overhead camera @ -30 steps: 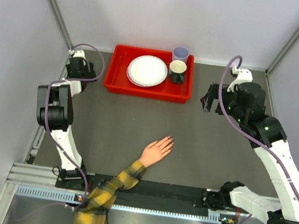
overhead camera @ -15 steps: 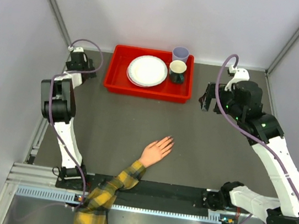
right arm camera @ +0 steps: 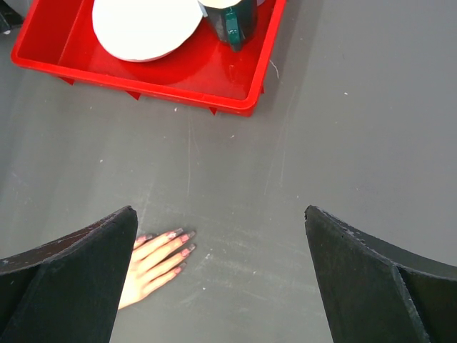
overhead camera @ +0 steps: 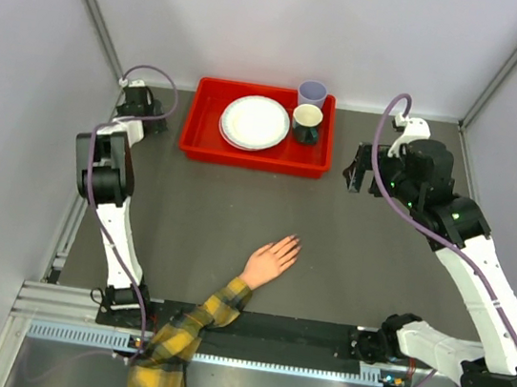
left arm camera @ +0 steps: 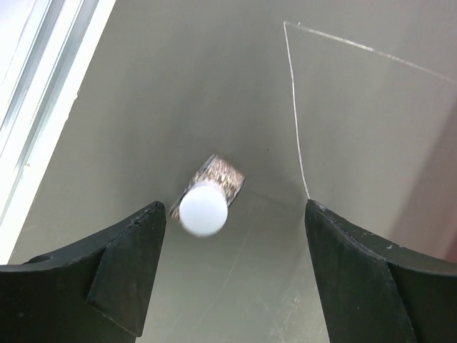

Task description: Paint the nails

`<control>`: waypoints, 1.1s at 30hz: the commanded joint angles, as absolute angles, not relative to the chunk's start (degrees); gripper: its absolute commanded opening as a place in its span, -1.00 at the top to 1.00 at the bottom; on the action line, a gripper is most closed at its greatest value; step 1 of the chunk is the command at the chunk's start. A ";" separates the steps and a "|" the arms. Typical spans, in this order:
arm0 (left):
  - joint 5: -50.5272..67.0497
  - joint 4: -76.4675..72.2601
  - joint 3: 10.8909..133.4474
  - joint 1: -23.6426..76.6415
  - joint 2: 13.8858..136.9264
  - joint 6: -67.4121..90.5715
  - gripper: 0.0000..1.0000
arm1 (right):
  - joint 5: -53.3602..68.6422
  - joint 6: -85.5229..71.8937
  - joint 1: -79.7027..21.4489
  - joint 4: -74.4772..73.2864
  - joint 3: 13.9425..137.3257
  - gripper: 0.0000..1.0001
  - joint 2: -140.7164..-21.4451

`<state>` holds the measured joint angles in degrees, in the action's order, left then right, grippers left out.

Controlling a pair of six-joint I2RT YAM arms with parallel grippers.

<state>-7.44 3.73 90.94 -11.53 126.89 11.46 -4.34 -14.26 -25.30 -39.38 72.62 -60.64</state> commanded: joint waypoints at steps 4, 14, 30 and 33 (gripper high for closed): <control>-7.21 6.14 97.99 -11.78 130.16 12.13 -0.67 | -3.25 -13.71 -24.79 -37.09 73.13 -0.97 -61.00; -5.71 6.59 100.02 -11.78 131.22 11.43 -0.63 | -2.99 -13.62 -24.87 -36.83 72.95 -0.98 -61.26; -2.55 0.44 88.60 -11.78 125.86 12.83 -0.19 | -1.85 -13.89 -24.87 -36.56 72.68 -0.97 -61.70; -3.07 0.44 87.80 -11.69 125.16 12.31 -0.16 | -1.58 -13.89 -24.87 -36.39 72.60 -0.98 -61.79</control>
<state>-4.29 -0.38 90.11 -11.60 127.61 12.03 -2.57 -14.13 -25.30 -38.96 72.62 -61.69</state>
